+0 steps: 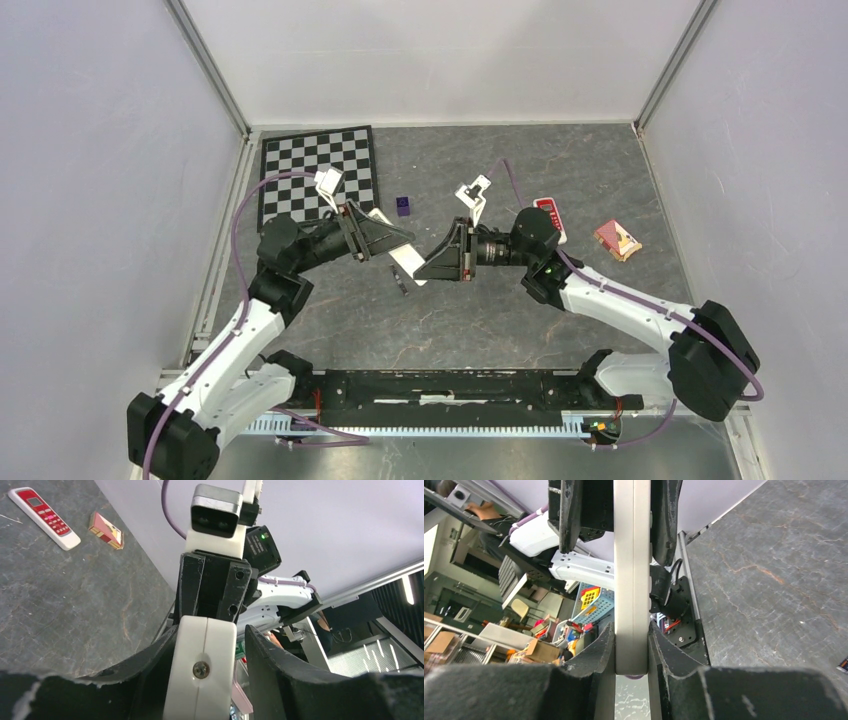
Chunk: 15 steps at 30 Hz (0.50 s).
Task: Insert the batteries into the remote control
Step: Adjust the remote control.
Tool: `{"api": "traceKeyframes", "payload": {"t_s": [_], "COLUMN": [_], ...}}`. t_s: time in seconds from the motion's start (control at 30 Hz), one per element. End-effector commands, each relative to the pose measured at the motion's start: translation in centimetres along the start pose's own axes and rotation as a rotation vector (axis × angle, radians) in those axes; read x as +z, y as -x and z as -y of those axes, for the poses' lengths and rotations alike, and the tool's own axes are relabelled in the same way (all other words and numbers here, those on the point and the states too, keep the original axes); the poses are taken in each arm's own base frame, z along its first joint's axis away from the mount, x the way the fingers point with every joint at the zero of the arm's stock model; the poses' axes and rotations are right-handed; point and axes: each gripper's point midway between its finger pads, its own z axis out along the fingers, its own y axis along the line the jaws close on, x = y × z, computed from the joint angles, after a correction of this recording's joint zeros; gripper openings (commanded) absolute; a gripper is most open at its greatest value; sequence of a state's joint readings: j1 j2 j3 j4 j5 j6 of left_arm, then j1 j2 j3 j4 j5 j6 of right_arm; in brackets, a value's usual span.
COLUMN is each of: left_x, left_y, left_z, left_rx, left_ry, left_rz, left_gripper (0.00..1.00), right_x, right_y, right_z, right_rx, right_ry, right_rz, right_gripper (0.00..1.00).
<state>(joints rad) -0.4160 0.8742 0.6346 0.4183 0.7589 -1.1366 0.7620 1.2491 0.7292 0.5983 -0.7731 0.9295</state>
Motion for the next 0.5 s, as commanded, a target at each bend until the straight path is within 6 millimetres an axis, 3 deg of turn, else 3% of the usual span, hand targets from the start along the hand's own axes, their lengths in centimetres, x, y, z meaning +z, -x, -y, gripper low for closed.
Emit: {"api": "traceKeyframes", "payload": {"t_s": [0.0,0.1,0.2,0.27,0.4,0.43,0.47], "left_x": [-1.0,-1.4,-1.4,-1.4,-1.1,-1.0,-0.9], "left_y": [-0.7,-1.2,-1.4,-1.4,-1.3,-1.2,-1.0], "left_z": [3.0,2.5,2.3,2.2,1.6,1.4,1.2], "left_rx": [0.054,0.076,0.084,0.083,0.080,0.079,0.078], "left_ry": [-0.072,-0.035,-0.024,-0.021,-0.010,-0.005,0.003], "left_rz": [-0.059,-0.088,-0.098,-0.108,-0.113,-0.110,-0.101], "left_gripper": [0.54,0.52,0.44,0.34,0.03,0.02,0.02], "right_x": [-0.4,-0.6,-0.6,-0.7,-0.9,-1.0,-1.0], "right_y": [1.3,1.6,1.6,1.6,1.7,1.8,1.9], "right_z": [-1.6,-1.2,-0.9,-0.6,0.1,0.3,0.6], "right_rx": [-0.038,-0.037,-0.036,-0.032,-0.030,-0.032,-0.031], "right_ry": [0.079,0.074,0.079,0.075,0.058,0.052,0.039], "right_rz": [-0.003,-0.005,-0.019,-0.023,-0.015,-0.008,0.003], "right_gripper": [0.04,0.04,0.04,0.04,0.06,0.09,0.19]}}
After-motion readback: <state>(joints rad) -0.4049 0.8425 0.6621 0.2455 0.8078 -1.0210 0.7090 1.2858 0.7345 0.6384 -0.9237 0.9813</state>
